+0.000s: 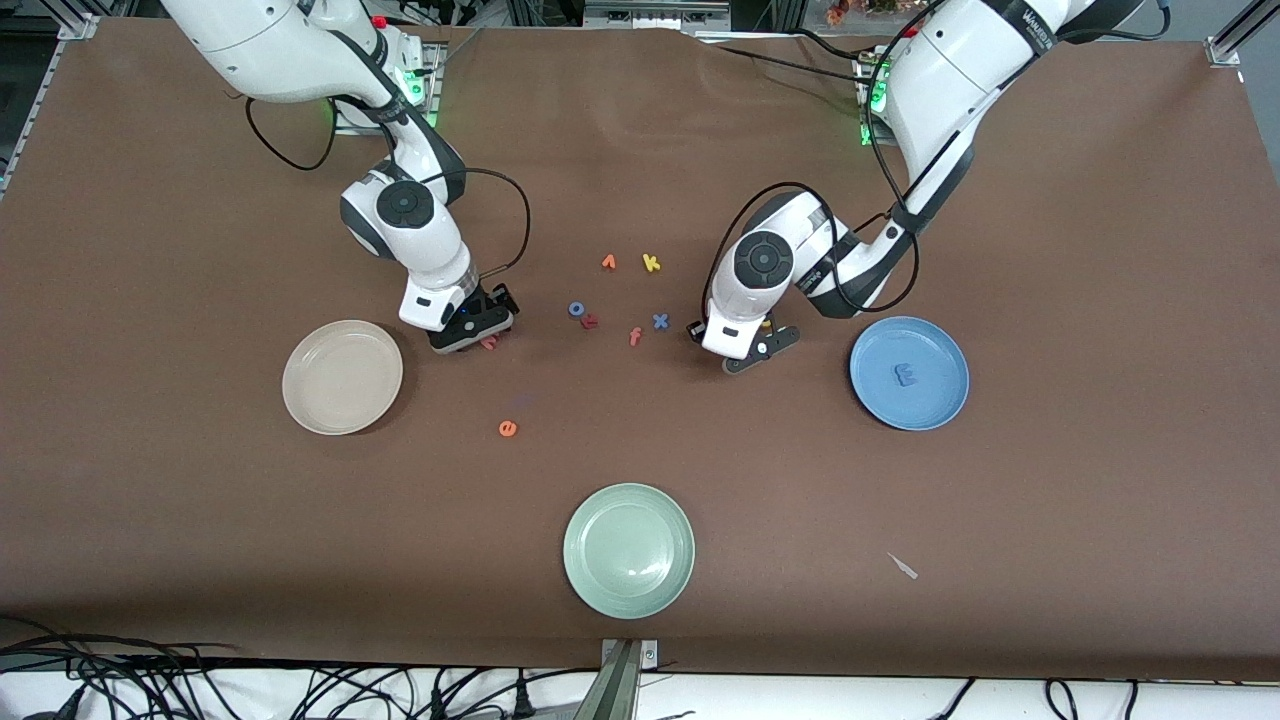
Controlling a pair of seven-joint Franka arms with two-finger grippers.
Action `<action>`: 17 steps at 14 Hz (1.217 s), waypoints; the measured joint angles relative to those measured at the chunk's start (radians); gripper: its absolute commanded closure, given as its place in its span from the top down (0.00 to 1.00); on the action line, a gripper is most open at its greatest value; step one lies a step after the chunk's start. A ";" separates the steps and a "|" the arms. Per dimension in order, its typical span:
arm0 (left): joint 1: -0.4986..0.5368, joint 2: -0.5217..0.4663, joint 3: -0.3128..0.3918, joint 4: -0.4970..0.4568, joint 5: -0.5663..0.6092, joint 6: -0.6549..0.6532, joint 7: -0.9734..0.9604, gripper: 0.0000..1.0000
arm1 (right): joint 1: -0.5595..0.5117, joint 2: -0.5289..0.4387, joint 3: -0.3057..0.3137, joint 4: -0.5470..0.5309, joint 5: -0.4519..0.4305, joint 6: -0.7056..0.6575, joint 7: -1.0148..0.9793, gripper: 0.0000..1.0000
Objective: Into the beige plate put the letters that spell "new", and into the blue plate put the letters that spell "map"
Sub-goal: 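Grasp the teal letter with the left gripper while the right gripper grasps W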
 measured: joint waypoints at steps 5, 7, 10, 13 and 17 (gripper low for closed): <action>-0.001 0.001 0.000 0.000 0.000 0.005 -0.001 0.37 | 0.000 -0.009 0.003 -0.003 0.000 0.002 0.007 0.66; -0.001 0.005 0.000 -0.001 0.000 0.020 -0.001 0.02 | 0.000 -0.010 0.004 -0.003 0.000 0.002 0.010 0.59; -0.002 0.010 -0.001 0.001 0.000 0.034 -0.001 0.00 | 0.001 -0.012 0.006 -0.003 0.000 0.004 0.011 0.41; -0.001 0.008 -0.001 0.005 0.000 0.030 -0.001 0.00 | 0.001 -0.015 0.007 -0.004 0.000 0.010 0.012 0.26; 0.006 -0.055 -0.001 0.036 0.006 -0.119 0.024 0.00 | 0.001 -0.017 0.007 -0.005 0.000 0.011 0.013 0.19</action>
